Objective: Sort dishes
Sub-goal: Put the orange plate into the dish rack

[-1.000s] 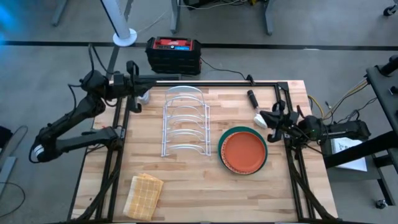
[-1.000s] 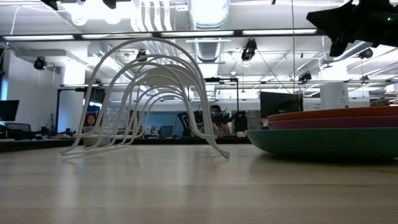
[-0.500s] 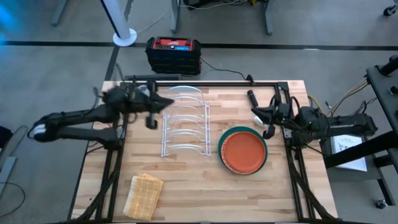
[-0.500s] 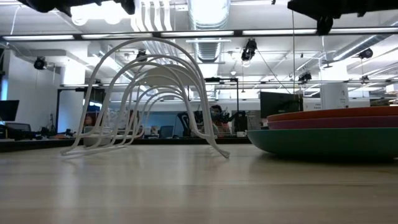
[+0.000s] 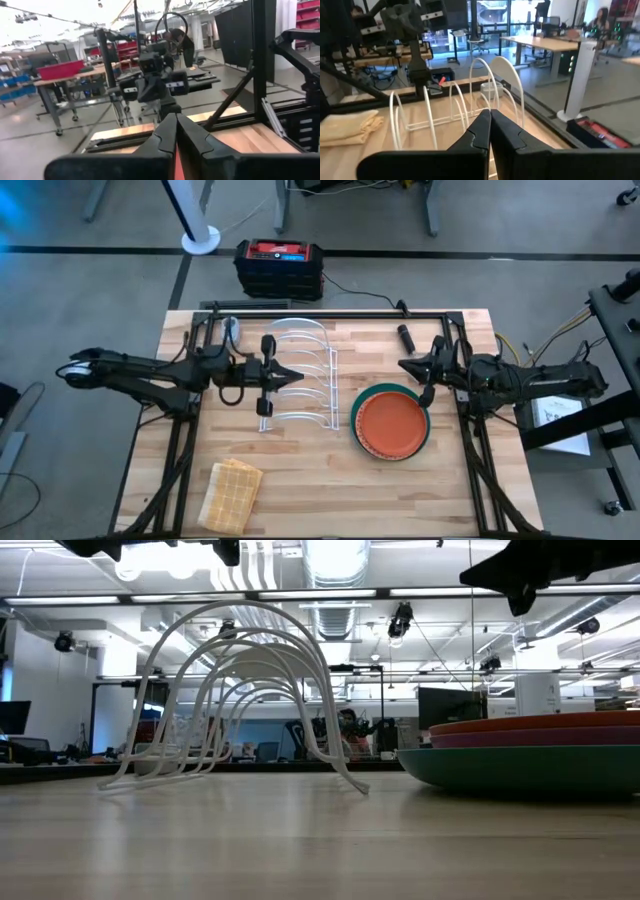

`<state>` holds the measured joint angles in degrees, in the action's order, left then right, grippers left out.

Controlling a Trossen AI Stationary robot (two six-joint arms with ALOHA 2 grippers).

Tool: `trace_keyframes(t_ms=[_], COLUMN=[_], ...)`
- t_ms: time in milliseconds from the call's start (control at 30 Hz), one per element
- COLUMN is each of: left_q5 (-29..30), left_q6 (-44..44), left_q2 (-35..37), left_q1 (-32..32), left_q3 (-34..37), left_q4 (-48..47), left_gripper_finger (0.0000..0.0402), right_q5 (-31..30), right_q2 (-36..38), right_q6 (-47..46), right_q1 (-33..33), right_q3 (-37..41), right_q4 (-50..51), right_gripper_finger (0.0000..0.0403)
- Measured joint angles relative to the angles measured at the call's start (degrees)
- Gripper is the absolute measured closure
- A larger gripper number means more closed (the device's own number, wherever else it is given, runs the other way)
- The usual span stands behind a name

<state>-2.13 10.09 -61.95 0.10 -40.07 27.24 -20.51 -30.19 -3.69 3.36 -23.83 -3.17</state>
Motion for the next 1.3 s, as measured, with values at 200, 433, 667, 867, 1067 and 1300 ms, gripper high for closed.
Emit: trace_keyframes(t_ms=[200,433,667,867,1067,1300], left_q5=[0.24,2.73,2.71,4.57,4.63,4.59], left_q6=[-0.21,-3.39,-6.35,-7.0,-11.44,-12.4], left_q2=[-0.26,-0.15,-0.03,1.2,1.69,0.17], left_q1=[-0.07,0.0,-0.11,-0.09,0.0,0.0], left_q3=[-0.01,-0.39,-0.39,-0.39,-0.39,-0.42], left_q4=[0.18,-3.3,-8.83,-8.74,-9.9,-11.91], left_gripper_finger=[0.0401,0.0401,0.0401,0.0401,0.0401,0.0401], right_q5=[-0.01,-0.13,-0.02,2.27,10.76,11.48], right_q2=[0.06,-0.47,-1.93,-3.5,-6.16,-9.9], right_q6=[-2.63,-5.74,-15.56,-19.86,-20.8,-19.28], right_q1=[0.0,0.04,0.04,0.04,0.07,0.11], right_q3=[-0.52,-1.14,-1.96,-4.1,-4.79,-4.81], right_q4=[-0.27,2.31,14.92,27.21,30.86,35.73], right_gripper_finger=[0.0403,0.0403,0.0386,0.0347,0.0314,0.0293])
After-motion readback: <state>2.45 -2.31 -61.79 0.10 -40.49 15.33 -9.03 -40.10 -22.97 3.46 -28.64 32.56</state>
